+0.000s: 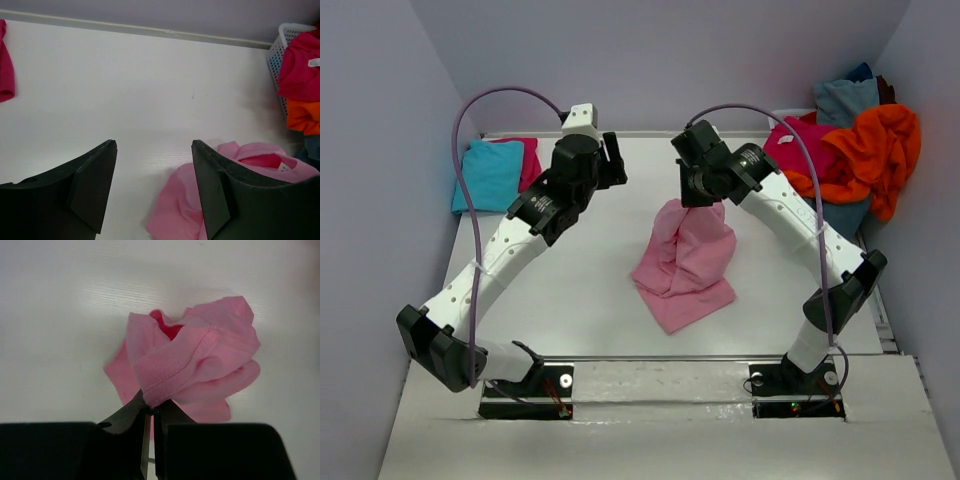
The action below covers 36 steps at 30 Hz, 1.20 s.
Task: Fold and stack the t-shirts
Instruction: Flatten out the crumpled T-shirt at the center of the board.
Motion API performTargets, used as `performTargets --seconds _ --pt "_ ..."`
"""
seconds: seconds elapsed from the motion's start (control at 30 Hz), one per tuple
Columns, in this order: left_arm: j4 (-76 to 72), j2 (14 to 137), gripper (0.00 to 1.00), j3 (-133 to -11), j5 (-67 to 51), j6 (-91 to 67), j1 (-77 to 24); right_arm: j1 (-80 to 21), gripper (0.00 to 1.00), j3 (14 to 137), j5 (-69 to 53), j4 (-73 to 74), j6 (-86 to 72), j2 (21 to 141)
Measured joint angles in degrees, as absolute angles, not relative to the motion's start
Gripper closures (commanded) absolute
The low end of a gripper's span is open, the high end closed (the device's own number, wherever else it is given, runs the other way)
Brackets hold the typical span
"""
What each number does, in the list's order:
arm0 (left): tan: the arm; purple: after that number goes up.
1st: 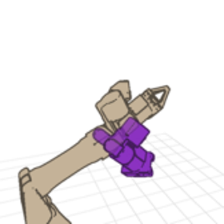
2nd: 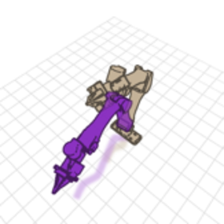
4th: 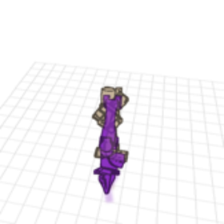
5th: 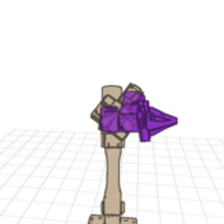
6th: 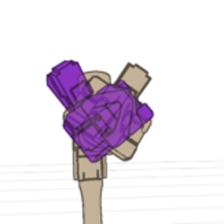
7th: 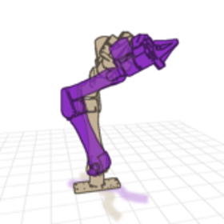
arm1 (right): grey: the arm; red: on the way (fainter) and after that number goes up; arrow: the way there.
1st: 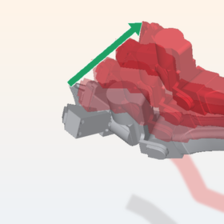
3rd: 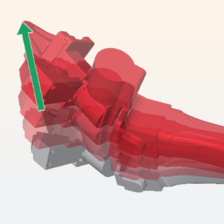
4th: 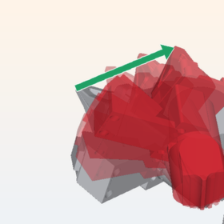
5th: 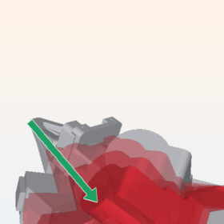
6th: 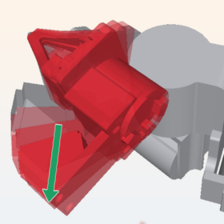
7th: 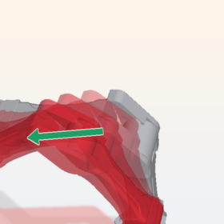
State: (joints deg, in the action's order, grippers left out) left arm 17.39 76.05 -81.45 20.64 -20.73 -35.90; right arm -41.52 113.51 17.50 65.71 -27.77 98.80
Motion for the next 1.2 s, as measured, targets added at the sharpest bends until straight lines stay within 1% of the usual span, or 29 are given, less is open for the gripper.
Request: performTargets --seconds 0.03,0.07,0.13,0.17,0.2,0.23,0.3,0.37,0.53,0.7,0.77,0.83,0.93,1.07,1.2 --pt "17.45 76.05 0.27 -81.30 20.05 -20.99 -35.44 -41.36 0.93 113.06 18.52 66.70 -28.77 98.83" --pt "17.39 76.12 0.27 -81.14 19.27 -21.41 -34.68 -41.10 0.81 112.75 19.14 67.31 -29.61 98.83" --pt "17.41 76.31 0.27 -80.99 18.24 -21.93 -33.52 -40.86 0.65 112.27 19.86 68.25 -31.38 98.83" --pt "17.43 76.62 0.27 -80.97 17.89 -22.15 -32.58 -40.60 0.47 111.46 20.21 68.69 -32.45 98.83" --pt "17.19 76.73 0.27 -80.73 17.69 -22.31 -32.05 -40.36 0.33 110.89 20.18 68.86 -32.62 98.83" --pt "17.12 76.75 0.27 -80.29 17.56 -22.39 -31.70 -40.14 0.25 110.26 20.40 69.08 -33.71 98.83" --pt "17.15 76.75 0.27 -79.59 17.19 -22.46 -31.62 -39.94 0.23 108.60 20.01 69.49 -34.28 98.83" --pt "17.30 76.75 0.26 -78.56 16.64 -22.63 -31.55 -39.70 0.15 106.98 19.22 69.41 -34.72 98.83" --pt "17.54 76.99 0.26 -76.82 15.20 -23.24 -31.29 -39.68 0.18 104.31 12.25 68.55 -33.87 100.29" --pt "17.76 77.47 0.26 -76.05 13.76 -24.36 -29.71 -39.81 0.26 100.97 5.63 65.87 -32.67 104.25" --pt "17.06 77.34 0.26 -74.41 11.57 -25.41 -26.85 -39.94 0.29 99.55 2.81 64.79 -32.32 105.49" --pt "16.71 77.25 0.26 -72.49 9.72 -26.46 -23.75 -40.40 0.30 98.98 0.32 64.01 -31.86 107.20" --pt "17.15 77.25 0.26 -70.00 8.08 -27.59 -19.90 -41.76 0.33 98.89 -2.07 62.85 -31.18 110.26" --pt "17.21 77.19 0.26 -69.73 6.42 -28.12 -19.51 -44.42 0.34 99.33 -4.82 61.73 -30.50 115.11" --pt "16.86 77.19 0.26 -69.73 4.91 -28.60 -19.51 -47.11 0.34 103.94 -6.26 61.78 -29.63 121.10"
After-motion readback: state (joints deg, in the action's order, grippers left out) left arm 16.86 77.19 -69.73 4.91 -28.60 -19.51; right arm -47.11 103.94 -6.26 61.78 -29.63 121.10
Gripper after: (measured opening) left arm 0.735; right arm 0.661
